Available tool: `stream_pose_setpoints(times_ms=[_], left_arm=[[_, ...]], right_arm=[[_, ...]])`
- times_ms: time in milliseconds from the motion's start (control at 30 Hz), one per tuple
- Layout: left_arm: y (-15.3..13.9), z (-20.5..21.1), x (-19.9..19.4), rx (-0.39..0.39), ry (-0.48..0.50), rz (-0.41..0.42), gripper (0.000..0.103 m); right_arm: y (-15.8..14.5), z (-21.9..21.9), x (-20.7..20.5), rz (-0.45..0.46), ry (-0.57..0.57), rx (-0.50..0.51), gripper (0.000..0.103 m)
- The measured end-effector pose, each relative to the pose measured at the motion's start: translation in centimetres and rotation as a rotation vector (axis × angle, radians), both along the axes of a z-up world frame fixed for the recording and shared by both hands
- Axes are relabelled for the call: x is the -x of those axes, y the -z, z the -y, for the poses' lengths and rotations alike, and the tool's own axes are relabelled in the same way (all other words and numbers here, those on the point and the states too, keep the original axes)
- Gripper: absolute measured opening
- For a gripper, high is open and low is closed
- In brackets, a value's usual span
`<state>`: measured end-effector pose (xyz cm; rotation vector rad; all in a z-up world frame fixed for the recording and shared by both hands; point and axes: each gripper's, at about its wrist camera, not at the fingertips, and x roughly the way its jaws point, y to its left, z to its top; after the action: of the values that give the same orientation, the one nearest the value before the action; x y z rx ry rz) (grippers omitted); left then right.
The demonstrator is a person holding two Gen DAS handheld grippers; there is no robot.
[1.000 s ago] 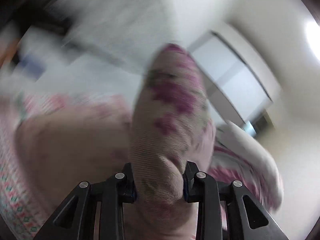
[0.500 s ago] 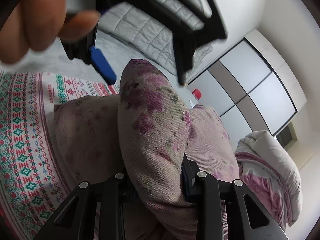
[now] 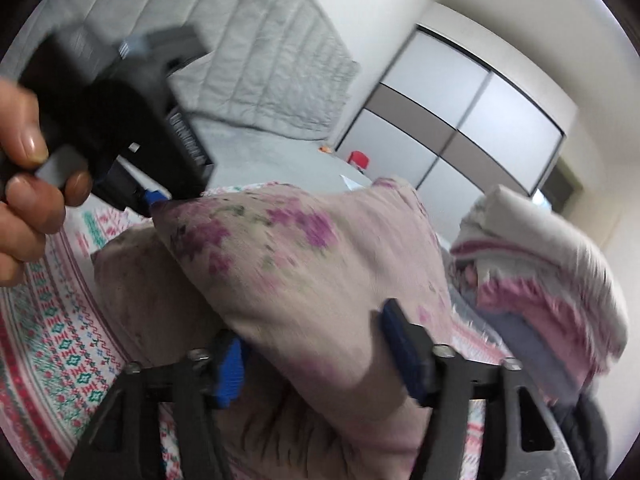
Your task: Fold large clothes
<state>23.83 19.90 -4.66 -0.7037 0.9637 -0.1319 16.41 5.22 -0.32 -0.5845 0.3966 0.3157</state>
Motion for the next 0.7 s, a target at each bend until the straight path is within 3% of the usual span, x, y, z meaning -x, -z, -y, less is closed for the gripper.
stream_pose_setpoints(times_ms=[100, 233, 300, 333, 467, 533, 700], left_arm=[[0.0, 0.0, 0.0, -0.002, 0.0, -0.004, 0.024], [-0.3, 0.2, 0.0, -0.02, 0.002, 0.0, 0.024], [-0.4, 0.1, 0.1, -0.013, 0.006, 0.004, 0.025], [-0.5, 0.0, 0.1, 0.002, 0.001, 0.012, 0.025], [-1.7, -2.3, 0.9, 0.08, -0.069, 0.076, 0.035], [-2.6, -3.5, 1.9, 0.105, -0.107, 0.139, 0.058], [-3.3, -6.0, 3.2, 0.176, -0.193, 0.191, 0.061]], right_arm=[[0.0, 2.3, -0.1, -0.01, 0.042, -0.028, 0.084], [0.6, 5.6, -1.8, -0.085, 0.133, -0.138, 0.086], [0.9, 6.8, -2.6, -0.132, 0.155, -0.197, 0.083], [0.9, 7.2, -2.5, -0.119, 0.15, -0.233, 0.075], [0.5, 5.9, -1.3, -0.037, 0.066, -0.15, 0.055], [0.2, 5.1, -0.8, -0.017, 0.022, -0.102, 0.051], [0.6, 2.1, 1.5, 0.049, -0.068, 0.026, 0.047]])
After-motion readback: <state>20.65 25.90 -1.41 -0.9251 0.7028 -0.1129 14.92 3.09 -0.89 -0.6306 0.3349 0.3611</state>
